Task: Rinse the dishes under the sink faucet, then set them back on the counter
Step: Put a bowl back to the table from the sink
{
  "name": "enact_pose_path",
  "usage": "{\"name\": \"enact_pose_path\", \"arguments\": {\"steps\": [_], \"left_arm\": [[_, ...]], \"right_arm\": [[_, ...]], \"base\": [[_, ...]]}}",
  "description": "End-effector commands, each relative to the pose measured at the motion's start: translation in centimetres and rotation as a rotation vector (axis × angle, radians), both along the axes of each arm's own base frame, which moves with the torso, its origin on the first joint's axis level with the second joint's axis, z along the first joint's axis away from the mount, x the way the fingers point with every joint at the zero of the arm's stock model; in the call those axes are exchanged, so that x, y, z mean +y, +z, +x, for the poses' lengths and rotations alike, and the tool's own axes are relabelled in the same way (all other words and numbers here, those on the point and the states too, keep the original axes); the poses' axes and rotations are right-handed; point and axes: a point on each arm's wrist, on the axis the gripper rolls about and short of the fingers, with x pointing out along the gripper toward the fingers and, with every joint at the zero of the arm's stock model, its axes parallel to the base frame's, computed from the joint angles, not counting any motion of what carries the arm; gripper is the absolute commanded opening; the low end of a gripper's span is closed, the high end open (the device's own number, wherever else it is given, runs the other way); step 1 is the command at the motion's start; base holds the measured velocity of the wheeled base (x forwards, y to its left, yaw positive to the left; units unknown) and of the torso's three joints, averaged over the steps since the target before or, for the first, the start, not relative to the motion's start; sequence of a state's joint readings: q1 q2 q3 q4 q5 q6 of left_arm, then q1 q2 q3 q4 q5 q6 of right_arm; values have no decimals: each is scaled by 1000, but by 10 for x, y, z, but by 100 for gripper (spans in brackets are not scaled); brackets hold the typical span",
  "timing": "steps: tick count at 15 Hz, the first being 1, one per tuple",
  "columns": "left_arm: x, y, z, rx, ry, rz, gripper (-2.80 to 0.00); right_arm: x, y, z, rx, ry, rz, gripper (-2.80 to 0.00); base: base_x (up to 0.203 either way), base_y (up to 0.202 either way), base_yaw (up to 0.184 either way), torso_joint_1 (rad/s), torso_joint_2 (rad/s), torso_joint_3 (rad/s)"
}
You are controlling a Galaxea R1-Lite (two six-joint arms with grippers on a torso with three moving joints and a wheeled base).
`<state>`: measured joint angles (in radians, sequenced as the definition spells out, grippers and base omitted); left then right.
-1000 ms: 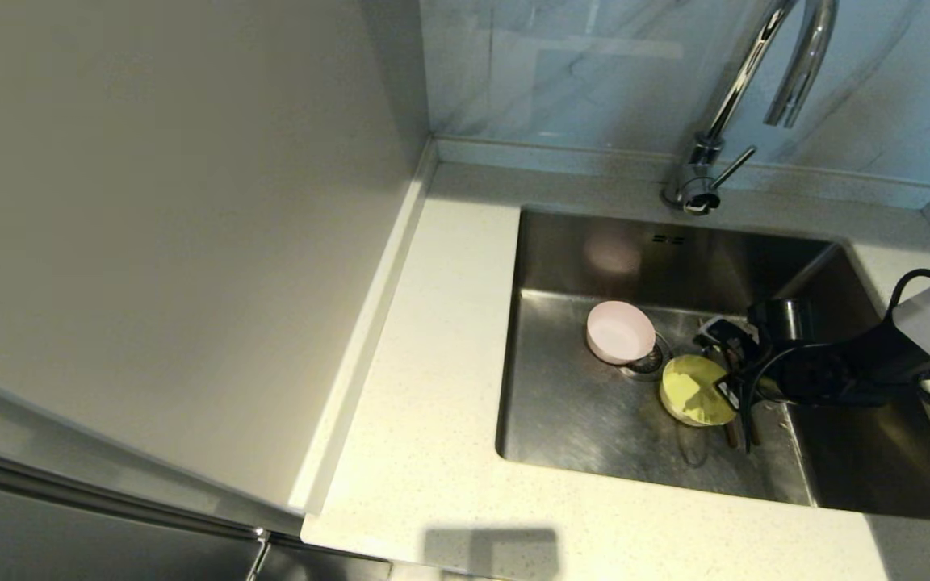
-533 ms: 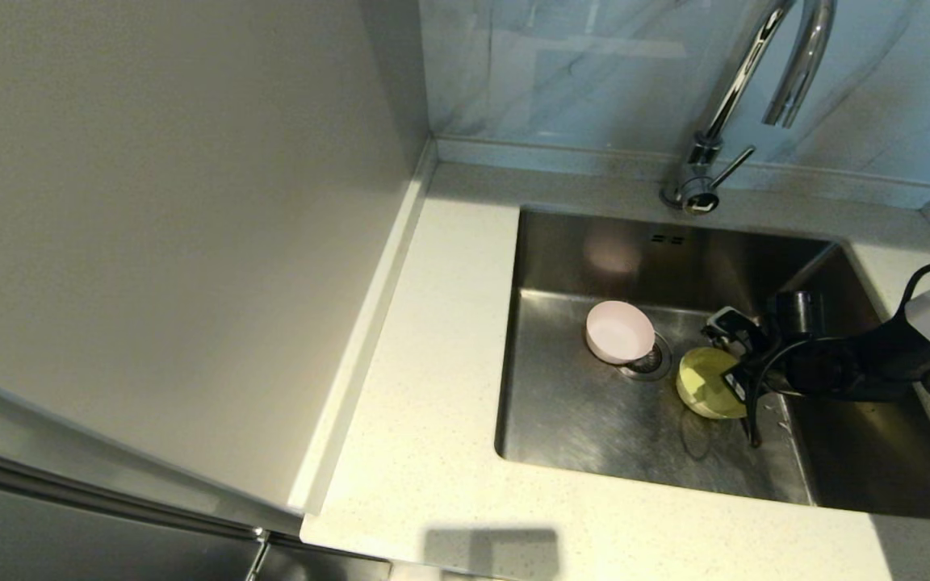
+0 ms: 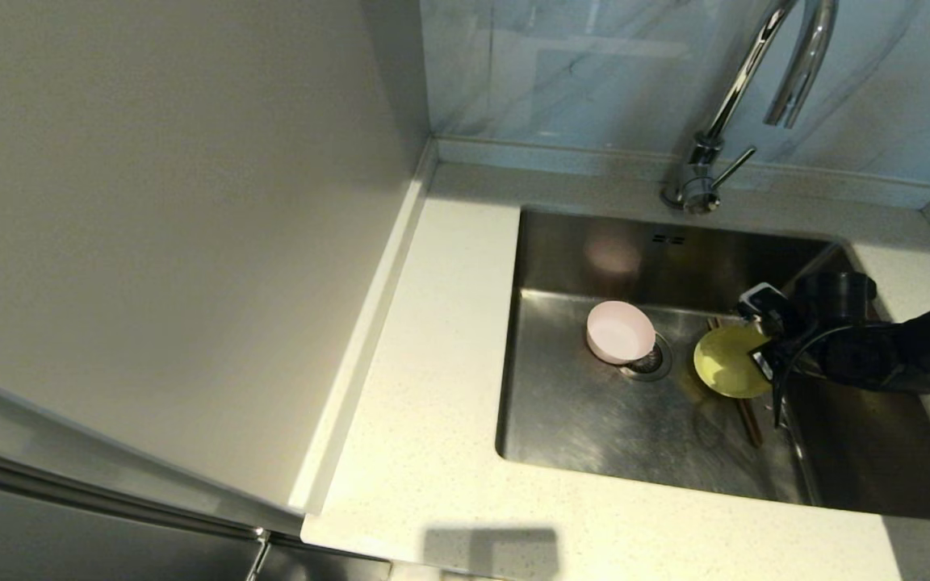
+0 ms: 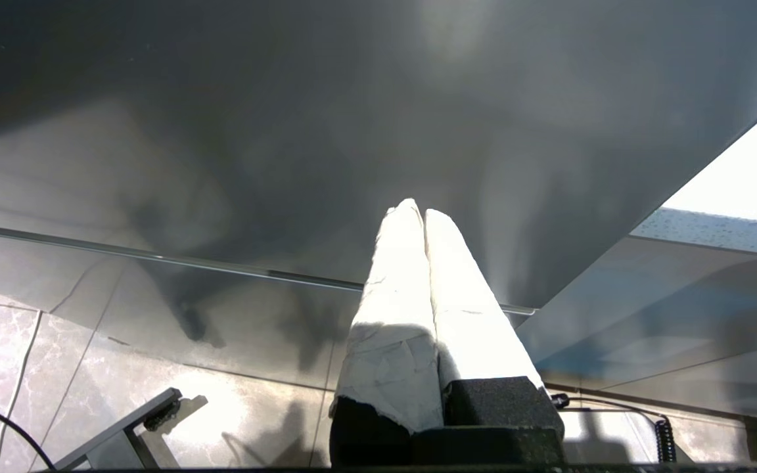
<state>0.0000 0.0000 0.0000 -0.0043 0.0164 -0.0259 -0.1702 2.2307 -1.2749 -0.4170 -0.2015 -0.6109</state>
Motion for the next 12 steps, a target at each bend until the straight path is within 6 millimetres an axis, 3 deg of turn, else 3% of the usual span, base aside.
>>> {"name": "enact_pose_path", "arguments": {"steps": [1, 7, 12], "left_arm": [[0, 0, 0, -3, 0, 0, -280], [0, 0, 0, -3, 0, 0, -280], [0, 0, 0, -3, 0, 0, -280]], "right_arm": [[-1, 24, -15, -40, -7, -8, -280], [3, 70, -61, -136, -36, 16, -280], [9, 110, -91, -352, -58, 57, -280]], "base": [[0, 0, 0, 0, 0, 0], [0, 0, 0, 0, 0, 0], [0, 0, 0, 0, 0, 0]]}}
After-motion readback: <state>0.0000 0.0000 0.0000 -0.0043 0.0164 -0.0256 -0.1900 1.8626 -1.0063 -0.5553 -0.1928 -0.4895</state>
